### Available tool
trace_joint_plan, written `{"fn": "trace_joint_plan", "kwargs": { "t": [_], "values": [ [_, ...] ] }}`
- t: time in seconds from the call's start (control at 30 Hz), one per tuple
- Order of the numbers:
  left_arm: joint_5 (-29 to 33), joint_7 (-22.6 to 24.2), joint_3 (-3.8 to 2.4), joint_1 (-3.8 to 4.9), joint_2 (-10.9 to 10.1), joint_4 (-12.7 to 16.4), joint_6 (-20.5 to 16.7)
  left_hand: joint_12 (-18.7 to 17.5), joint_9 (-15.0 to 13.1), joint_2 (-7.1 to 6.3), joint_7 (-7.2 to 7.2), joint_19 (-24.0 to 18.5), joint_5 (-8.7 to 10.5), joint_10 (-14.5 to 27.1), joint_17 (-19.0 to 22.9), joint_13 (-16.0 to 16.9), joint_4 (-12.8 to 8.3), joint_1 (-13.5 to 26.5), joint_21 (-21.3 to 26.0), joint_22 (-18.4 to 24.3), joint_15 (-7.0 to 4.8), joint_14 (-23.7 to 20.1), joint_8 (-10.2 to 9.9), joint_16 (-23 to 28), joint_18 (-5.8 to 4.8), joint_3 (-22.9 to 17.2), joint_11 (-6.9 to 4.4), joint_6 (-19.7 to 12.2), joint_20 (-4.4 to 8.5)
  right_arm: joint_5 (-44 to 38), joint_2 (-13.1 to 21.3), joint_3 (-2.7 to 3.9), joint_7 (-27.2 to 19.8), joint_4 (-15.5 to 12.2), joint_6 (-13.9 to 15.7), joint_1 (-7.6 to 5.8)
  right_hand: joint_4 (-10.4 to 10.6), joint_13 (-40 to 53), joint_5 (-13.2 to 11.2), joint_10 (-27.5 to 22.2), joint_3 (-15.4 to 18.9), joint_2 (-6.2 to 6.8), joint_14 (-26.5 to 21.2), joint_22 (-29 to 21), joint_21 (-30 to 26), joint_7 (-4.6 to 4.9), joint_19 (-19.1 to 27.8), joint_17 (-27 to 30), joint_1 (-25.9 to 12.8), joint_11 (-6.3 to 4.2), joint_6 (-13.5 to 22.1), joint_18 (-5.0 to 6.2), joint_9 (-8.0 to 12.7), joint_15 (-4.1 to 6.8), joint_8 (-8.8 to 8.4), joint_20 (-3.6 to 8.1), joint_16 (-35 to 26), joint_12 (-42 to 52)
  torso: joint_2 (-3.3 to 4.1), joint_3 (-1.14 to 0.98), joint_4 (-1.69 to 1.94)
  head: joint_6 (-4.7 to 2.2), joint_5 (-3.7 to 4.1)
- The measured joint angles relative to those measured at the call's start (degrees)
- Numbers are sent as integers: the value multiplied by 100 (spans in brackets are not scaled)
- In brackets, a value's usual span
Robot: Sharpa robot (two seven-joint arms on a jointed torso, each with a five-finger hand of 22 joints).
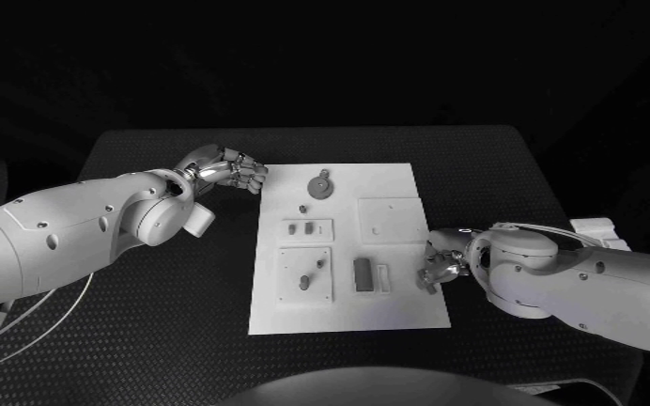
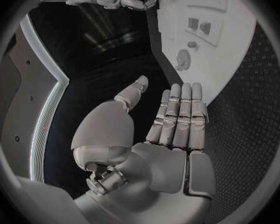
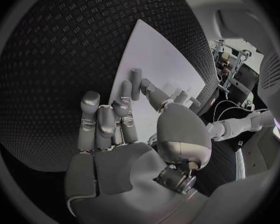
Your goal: Assemble the parts on the task board
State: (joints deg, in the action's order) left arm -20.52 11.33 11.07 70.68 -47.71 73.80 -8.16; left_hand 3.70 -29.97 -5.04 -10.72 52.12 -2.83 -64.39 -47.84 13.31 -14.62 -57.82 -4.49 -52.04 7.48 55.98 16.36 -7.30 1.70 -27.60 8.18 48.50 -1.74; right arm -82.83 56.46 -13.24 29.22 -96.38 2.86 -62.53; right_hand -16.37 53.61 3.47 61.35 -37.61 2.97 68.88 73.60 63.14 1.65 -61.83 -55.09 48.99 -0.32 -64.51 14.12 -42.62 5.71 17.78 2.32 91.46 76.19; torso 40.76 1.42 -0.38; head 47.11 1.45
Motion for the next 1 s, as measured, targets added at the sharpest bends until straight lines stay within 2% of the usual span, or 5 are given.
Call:
{"fn": "trace_joint_plan", "kwargs": {
  "t": [0.27, 0.5, 0.53, 0.63, 1.0],
  "values": [
    [0, 0, 0, 0, 1, 0, 1, 0, 0, 0, 0, 0, 0, 0, 0, 0, 0, 0, 0, 0, 0, 0, 0, 0, 0, 0, 0, 0, 0, 224, -13, -19, -56, -74, 114, 21, -34, 27, 31, 81, -21, -215, 76, 32, 0, 8, -10, -89, -214, -41, 7, 0, 52, 32, -15, -11, 0, -20, 1, -3, 1, -9, -4],
    [-1, 0, 0, 0, 3, 2, 1, 0, 0, 0, 0, 0, 0, 0, 0, -5, 0, 0, 0, 1, 0, 0, 0, 0, 0, 0, 0, 0, 0, 553, 19, -70, -90, -177, 274, -27, -41, 44, 32, 111, -27, -257, 107, 48, 0, 41, -11, -150, -180, -72, -4, 0, 50, 23, -531, -11, 0, -20, 1, -3, -1, -9, -10],
    [-2, 0, 0, 0, 2, 3, 1, 0, 0, 0, 0, 0, 0, 0, 0, -5, 0, 0, 0, 1, 0, 0, 0, 0, 0, 0, 0, 0, 0, 646, 25, -75, -96, -191, 313, -41, -41, 44, 31, 111, -26, -283, 114, 48, 0, 57, -12, -149, -195, -72, 12, 0, 289, 28, -552, -12, -1, -20, 1, -2, -1, -10, -10],
    [-3, 0, 0, 0, 1, 5, 1, 0, 0, 0, 0, 0, 0, 0, 0, -5, 0, 0, 0, 1, 0, 0, 0, 0, 0, 0, 0, 0, 0, 829, 44, -82, -103, -218, 440, -56, -41, 49, 31, 108, -26, -331, 118, 54, 0, 108, -20, -175, -147, -71, 63, 0, 538, 31, -534, -20, -1, -20, 1, -1, -2, -14, -14],
    [-4, -1, 0, 0, -6, 12, 1, 0, 0, 0, 0, 0, 0, 0, 5, -4, 0, 0, 0, -4, 0, 0, 0, 0, 0, 0, 0, 0, 0, 1426, -3, -93, -126, -314, 931, -60, -47, 62, 29, 134, -18, -357, 155, 60, 1, 166, -48, -226, -69, -53, 125, 0, 524, 30, -503, -16, -11, -21, 1, -1, -2, -25, -16]
  ]
}}
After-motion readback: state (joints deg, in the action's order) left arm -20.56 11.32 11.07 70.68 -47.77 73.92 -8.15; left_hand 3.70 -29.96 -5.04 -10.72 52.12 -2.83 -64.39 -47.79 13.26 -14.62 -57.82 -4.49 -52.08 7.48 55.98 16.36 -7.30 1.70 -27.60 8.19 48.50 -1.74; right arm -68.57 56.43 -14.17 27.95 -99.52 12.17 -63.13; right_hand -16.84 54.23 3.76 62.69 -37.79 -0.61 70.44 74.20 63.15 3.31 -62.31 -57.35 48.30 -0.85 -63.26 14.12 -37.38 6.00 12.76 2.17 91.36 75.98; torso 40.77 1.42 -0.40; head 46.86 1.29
